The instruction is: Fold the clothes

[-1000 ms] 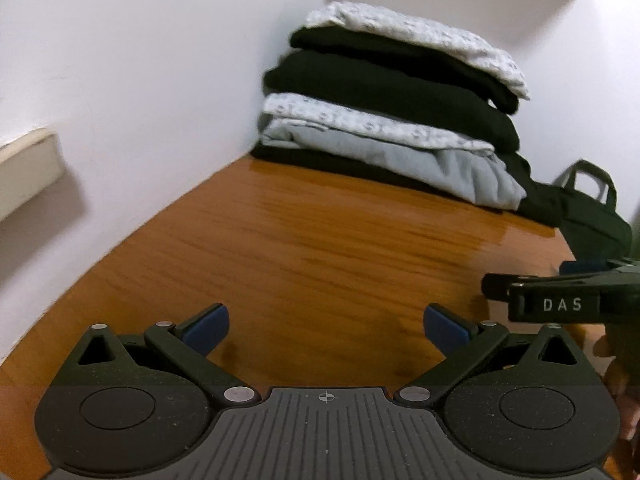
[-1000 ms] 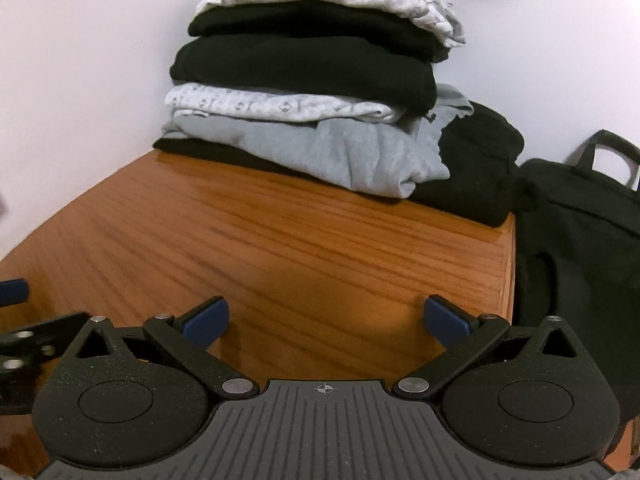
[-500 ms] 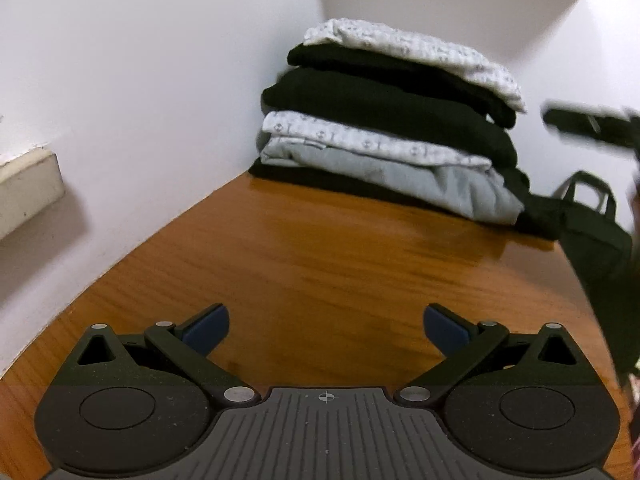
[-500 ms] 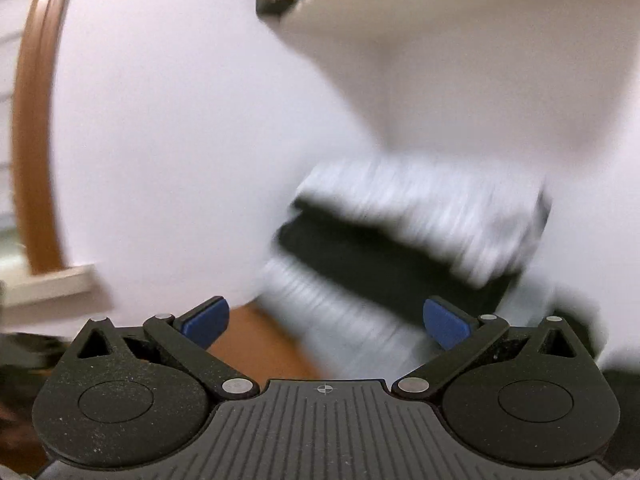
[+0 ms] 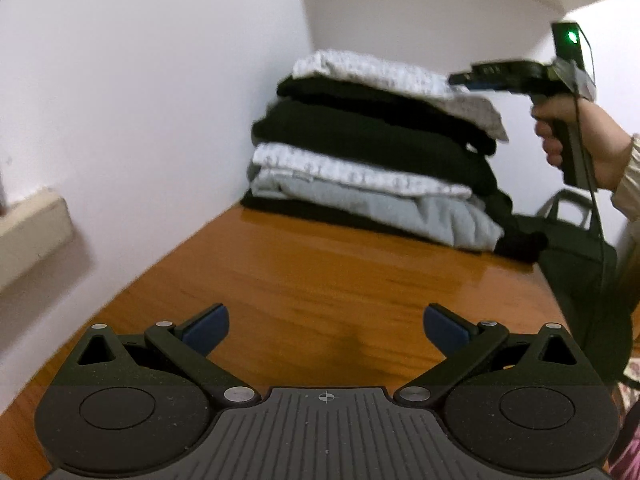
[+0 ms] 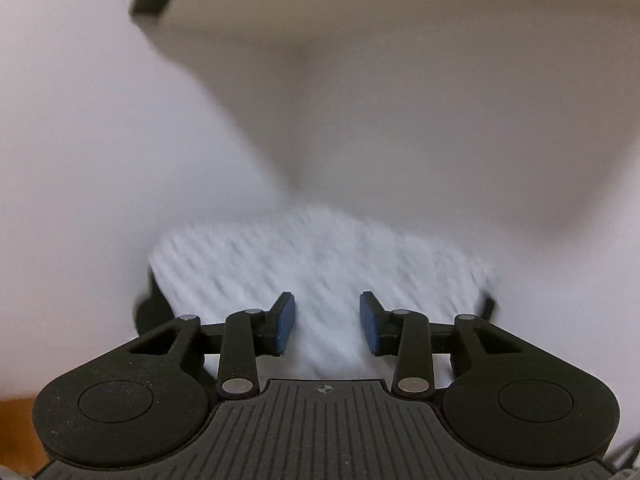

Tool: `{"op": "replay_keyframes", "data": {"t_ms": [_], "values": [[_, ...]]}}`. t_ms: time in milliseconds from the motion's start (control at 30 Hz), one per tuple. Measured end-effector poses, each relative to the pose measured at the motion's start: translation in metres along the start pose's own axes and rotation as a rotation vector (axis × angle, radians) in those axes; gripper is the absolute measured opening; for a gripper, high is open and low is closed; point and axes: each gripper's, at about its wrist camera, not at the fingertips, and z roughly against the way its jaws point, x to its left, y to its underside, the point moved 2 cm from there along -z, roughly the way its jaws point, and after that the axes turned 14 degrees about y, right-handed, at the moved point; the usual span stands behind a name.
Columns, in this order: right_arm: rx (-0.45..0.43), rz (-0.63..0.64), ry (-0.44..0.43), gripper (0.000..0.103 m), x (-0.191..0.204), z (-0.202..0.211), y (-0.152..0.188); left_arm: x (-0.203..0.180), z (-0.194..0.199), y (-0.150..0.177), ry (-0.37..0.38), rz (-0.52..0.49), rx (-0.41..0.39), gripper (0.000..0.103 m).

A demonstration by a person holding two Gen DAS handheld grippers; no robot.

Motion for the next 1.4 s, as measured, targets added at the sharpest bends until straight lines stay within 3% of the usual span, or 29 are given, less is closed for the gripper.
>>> {"op": "replay_keyframes", "data": {"t_ms": [100, 233, 300, 400, 467, 567, 633, 733, 767, 867, 1000, 1133, 1267, 1400], "values": [[-0.013, 0.1, -0.045, 0.036, 0.054, -0.009, -0.024, 0.005, 0.005, -0.003, -0.012, 0.004, -0.01, 0.103], [0.033, 0.194, -0.051, 0.024, 0.124, -0.042, -0.036, 0.015, 0.01, -0.005, -0.047, 0.013, -0.02, 0.103], [0.069, 0.229, -0.033, 0.017, 0.142, -0.063, -0.033, 0.022, 0.014, -0.007, -0.058, 0.034, -0.033, 0.103], [0.092, 0.293, -0.019, 0.016, 0.156, -0.081, -0.027, 0.031, 0.019, -0.009, -0.065, 0.062, -0.052, 0.103], [0.076, 0.344, -0.057, 0.024, 0.163, -0.078, -0.027, 0.032, 0.019, -0.008, -0.06, 0.071, -0.055, 0.103], [0.052, 0.229, -0.131, 0.028, 0.149, -0.047, -0.03, 0.031, 0.017, -0.007, -0.042, 0.077, -0.048, 0.103], [0.069, 0.147, -0.17, 0.053, 0.136, -0.022, -0.024, 0.026, 0.012, -0.005, -0.035, 0.069, -0.033, 0.103], [0.154, 0.107, -0.227, 0.085, 0.116, 0.031, 0.017, 0.019, 0.004, 0.001, -0.026, 0.069, 0.001, 0.103], [0.185, 0.112, -0.227, 0.087, 0.114, 0.045, 0.032, 0.018, 0.001, 0.003, -0.022, 0.08, 0.014, 0.103], [0.271, 0.119, -0.202, 0.103, 0.108, 0.092, 0.08, 0.013, -0.008, 0.011, -0.016, 0.099, 0.051, 0.103], [0.334, 0.07, -0.107, 0.103, 0.1, 0.139, 0.129, 0.005, -0.02, 0.02, -0.031, 0.079, 0.083, 0.103], [0.437, -0.031, -0.032, 0.103, 0.1, 0.15, 0.165, -0.002, -0.026, 0.027, -0.037, 0.074, 0.105, 0.103], [0.474, -0.068, 0.119, 0.103, 0.104, 0.145, 0.18, -0.006, -0.027, 0.03, -0.071, 0.048, 0.114, 0.103], [0.467, -0.071, 0.186, 0.103, 0.112, 0.154, 0.186, -0.004, -0.028, 0.033, -0.098, 0.048, 0.133, 0.103]]}}
